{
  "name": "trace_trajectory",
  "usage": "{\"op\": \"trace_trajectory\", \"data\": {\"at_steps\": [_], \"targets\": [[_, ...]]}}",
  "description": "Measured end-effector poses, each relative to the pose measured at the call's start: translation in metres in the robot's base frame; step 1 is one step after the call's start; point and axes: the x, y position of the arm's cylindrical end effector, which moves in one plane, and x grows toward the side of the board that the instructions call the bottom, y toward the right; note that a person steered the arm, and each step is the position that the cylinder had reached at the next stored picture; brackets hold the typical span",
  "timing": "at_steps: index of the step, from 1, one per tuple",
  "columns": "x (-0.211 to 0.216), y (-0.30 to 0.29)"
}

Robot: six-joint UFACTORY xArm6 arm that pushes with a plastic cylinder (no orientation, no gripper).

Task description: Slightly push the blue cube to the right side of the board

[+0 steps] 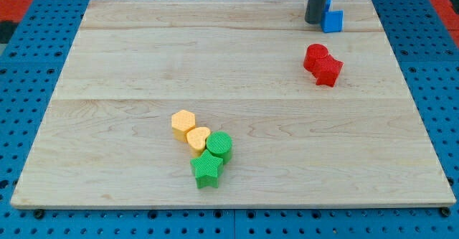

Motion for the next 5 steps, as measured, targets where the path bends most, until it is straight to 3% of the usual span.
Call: {"op": "trace_trajectory", "data": {"at_steps": [2,3,5], "targets": [[-0.028,-0.068],[-0.050,-0.054],[-0.049,-0.042]]}}
